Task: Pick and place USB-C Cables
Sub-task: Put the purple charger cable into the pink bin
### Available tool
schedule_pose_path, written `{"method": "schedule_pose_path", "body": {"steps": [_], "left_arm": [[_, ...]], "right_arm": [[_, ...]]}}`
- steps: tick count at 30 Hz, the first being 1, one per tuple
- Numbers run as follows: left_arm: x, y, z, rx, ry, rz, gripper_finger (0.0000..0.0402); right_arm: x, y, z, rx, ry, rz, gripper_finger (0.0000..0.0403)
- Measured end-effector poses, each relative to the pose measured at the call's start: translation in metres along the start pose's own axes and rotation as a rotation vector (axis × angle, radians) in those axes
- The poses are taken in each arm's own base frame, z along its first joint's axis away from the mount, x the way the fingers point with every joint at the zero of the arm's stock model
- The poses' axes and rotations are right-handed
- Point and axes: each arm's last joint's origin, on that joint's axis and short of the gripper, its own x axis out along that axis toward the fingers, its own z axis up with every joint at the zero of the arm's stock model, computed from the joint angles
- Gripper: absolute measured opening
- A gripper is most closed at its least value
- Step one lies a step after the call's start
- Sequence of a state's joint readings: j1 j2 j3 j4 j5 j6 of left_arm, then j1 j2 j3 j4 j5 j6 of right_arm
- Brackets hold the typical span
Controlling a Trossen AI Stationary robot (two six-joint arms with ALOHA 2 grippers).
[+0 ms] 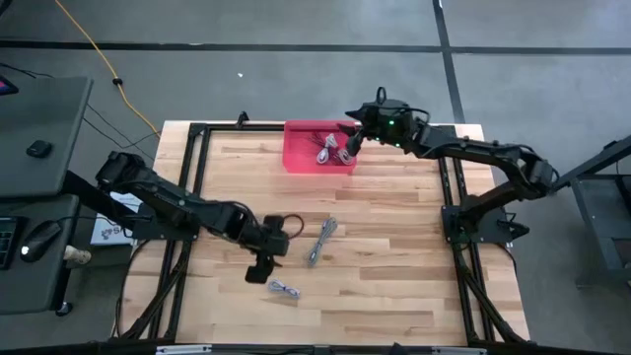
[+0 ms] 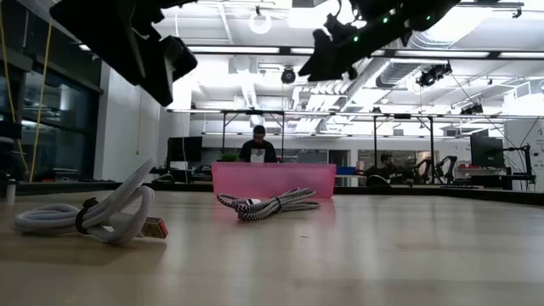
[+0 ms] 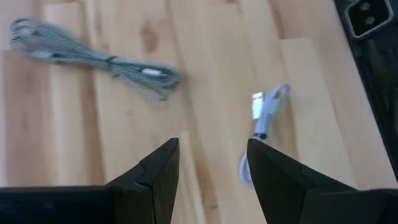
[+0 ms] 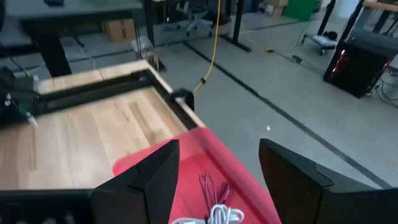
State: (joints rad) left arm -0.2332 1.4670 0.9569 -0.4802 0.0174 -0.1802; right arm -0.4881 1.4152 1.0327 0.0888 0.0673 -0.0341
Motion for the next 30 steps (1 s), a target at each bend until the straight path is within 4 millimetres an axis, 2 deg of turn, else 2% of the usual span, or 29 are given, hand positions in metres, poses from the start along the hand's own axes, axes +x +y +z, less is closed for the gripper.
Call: {"method": "schedule_pose_path", "body": {"steps": [6,13,24,30], "left_arm": [[0.036,-0.011,-0.003,0.031,0.051,-0.028,0.017],[0.065,-0.028,-0.012,0.054,0.102,-0.062,0.017],[0.097,-0.044,-0.025,0.06,0.15,-0.092,0.017],[0.104,-0.043,-0.025,0.033,0.134,-0.053,0.017]], "right_arm": [[-0.019,-0.002,0.014,0.016,-0.063,-0.001,0.0213],[-0.024,-0.001,0.017,0.034,-0.074,0.013,0.0213],[-0.022,-0.001,0.013,0.039,-0.032,0.013,0.0213],[-0.022,-0.001,0.013,0.063,-0.033,0.013,0.0213]]}}
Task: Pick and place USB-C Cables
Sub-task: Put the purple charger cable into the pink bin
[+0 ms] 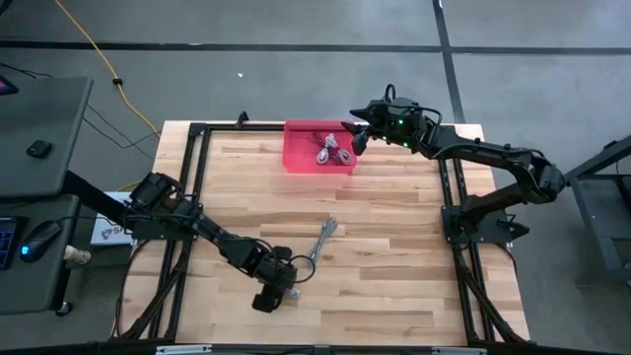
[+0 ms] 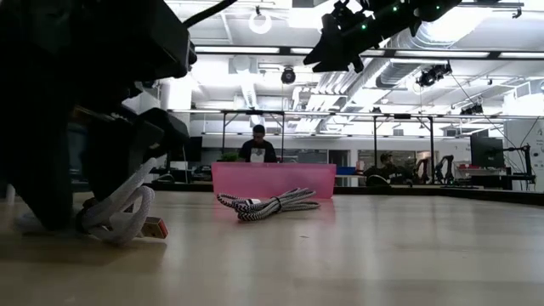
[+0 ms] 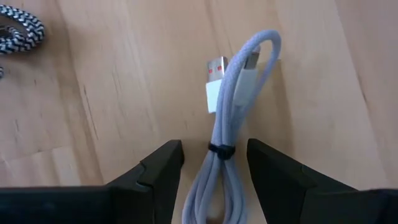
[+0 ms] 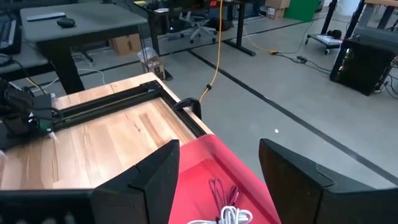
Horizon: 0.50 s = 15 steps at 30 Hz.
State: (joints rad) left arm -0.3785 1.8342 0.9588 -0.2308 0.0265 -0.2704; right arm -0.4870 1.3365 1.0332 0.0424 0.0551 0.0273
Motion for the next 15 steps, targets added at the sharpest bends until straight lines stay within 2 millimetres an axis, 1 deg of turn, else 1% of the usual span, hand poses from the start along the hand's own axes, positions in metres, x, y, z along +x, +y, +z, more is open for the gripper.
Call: {"method": "schedule_pose_path", "body": {"steps": [3,5,11,13,15], "left_arm": [[0.0,0.004,0.001,-0.019,-0.001,0.01,0.0157],[-0.001,0.005,0.001,-0.011,-0.003,0.015,0.0135],[-0.001,0.008,0.002,0.075,-0.004,0.033,0.0024],[-0.003,0.009,0.003,0.089,-0.012,0.035,0.0011],[-0.005,0.013,0.004,0.082,-0.02,0.05,0.0015]], "right_arm": [[0.0,0.0,0.0,0.0,0.001,0.0,0.0213],[0.0,0.0,0.0,-0.001,0.003,0.0,0.0213],[0.0,0.0,0.0,-0.006,0.002,0.0,0.0213],[0.0,0.0,0.0,-0.007,0.002,0.003,0.0213],[0.0,0.0,0.0,-0.007,0.002,0.012,0.0213]]}}
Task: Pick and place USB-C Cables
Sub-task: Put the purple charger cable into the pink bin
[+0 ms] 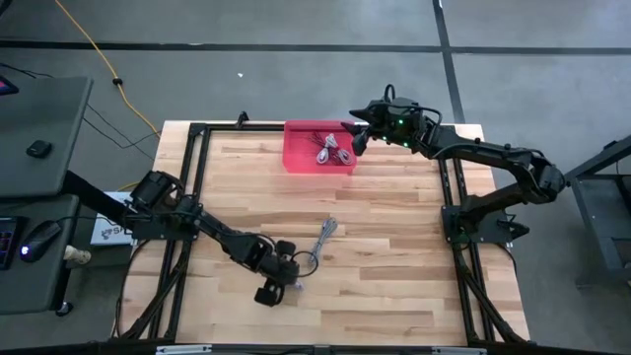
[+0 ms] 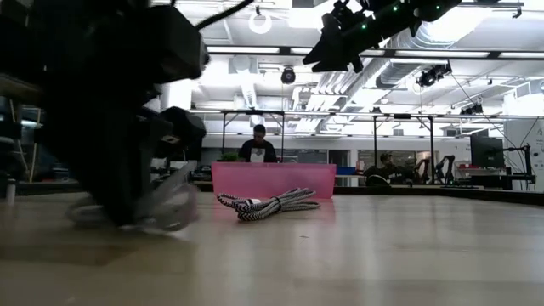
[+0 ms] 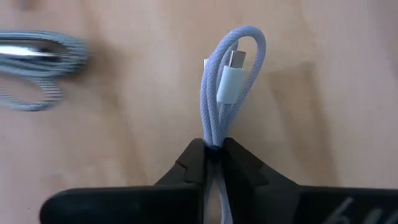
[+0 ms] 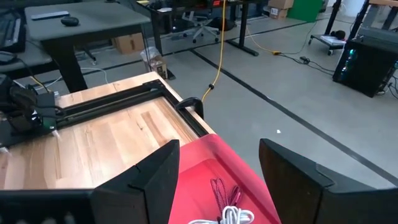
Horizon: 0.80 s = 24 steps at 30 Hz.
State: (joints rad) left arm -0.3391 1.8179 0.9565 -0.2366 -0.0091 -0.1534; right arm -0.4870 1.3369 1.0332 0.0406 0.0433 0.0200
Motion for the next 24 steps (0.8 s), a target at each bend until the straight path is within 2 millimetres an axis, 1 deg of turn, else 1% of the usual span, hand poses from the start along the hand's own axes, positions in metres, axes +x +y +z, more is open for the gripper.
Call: {"method": "schedule_pose_path", "body": {"steps": [1,7,13,16,19,21,23,24], "left_arm": [[-0.002,0.003,0.001,-0.004,-0.002,0.013,0.0017],[-0.029,0.024,0.006,0.005,-0.035,0.094,0.0004],[-0.067,0.061,0.01,0.013,-0.076,0.275,0.0004],[-0.09,0.085,0.013,0.022,-0.131,0.373,0.0004],[-0.113,0.116,0.012,0.01,-0.171,0.514,0.0004],[-0.127,0.137,0.008,-0.009,-0.18,0.604,0.0004],[-0.139,0.16,0.008,-0.036,-0.238,0.679,0.0004],[-0.145,0.171,0.005,-0.052,-0.246,0.701,0.0004]], "right_arm": [[0.0,0.0,0.0,0.0,0.0,0.005,0.0213],[-0.001,0.003,0.001,0.001,-0.001,0.111,0.0213],[-0.002,0.008,-0.001,0.007,0.017,0.219,0.0213],[-0.002,0.012,-0.001,0.002,0.019,0.237,0.0213],[-0.002,0.016,-0.002,-0.047,0.018,0.251,0.0213],[-0.003,0.019,-0.002,-0.08,0.016,0.262,0.0213],[-0.003,0.023,-0.002,-0.093,0.016,0.273,0.0213],[-0.003,0.025,-0.002,-0.095,0.016,0.278,0.0213]]}}
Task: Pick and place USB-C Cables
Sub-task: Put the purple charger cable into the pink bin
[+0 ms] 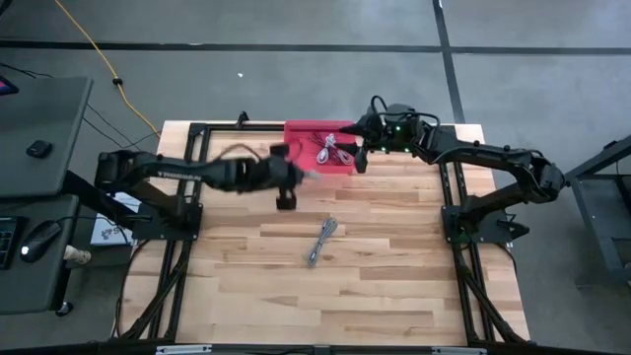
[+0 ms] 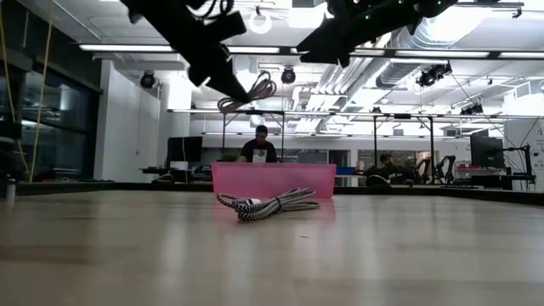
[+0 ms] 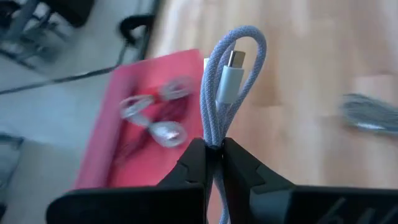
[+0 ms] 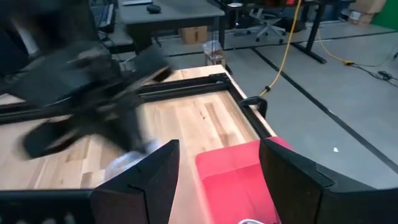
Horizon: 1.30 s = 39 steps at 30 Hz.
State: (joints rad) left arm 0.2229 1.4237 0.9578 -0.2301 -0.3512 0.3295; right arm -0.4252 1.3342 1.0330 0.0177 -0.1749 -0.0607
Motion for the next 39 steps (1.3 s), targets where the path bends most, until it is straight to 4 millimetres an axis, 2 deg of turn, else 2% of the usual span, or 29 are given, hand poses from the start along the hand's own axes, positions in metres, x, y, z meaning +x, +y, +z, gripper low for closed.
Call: {"method": "schedule_pose_path", "body": {"steps": [4,7,14,19,28,33,39], "left_arm": [[0.01,0.044,-0.005,-0.079,-0.065,0.091,0.0004],[0.016,0.068,-0.012,-0.132,-0.103,0.103,0.0004],[0.035,0.101,-0.029,-0.208,-0.164,0.087,0.0004],[0.059,0.108,-0.037,-0.261,-0.195,0.088,0.0004],[0.103,0.103,-0.07,-0.291,-0.049,0.055,0.0011],[0.115,0.099,-0.078,-0.293,-0.016,0.047,0.0035],[0.117,0.099,-0.079,-0.293,-0.022,0.049,0.0083]], "right_arm": [[0.001,0.007,-0.002,-0.003,0.025,0.023,0.0213],[0.002,0.014,-0.005,0.002,0.059,0.044,0.0213],[0.003,0.033,-0.006,-0.003,0.073,0.106,0.0213],[0.004,0.046,-0.006,-0.016,0.074,0.145,0.0213],[0.003,0.062,-0.011,-0.035,0.134,0.197,0.0213],[0.001,0.07,-0.017,-0.045,0.194,0.226,0.0213],[0.0,0.081,-0.019,-0.1,0.212,0.268,0.0213]]}}
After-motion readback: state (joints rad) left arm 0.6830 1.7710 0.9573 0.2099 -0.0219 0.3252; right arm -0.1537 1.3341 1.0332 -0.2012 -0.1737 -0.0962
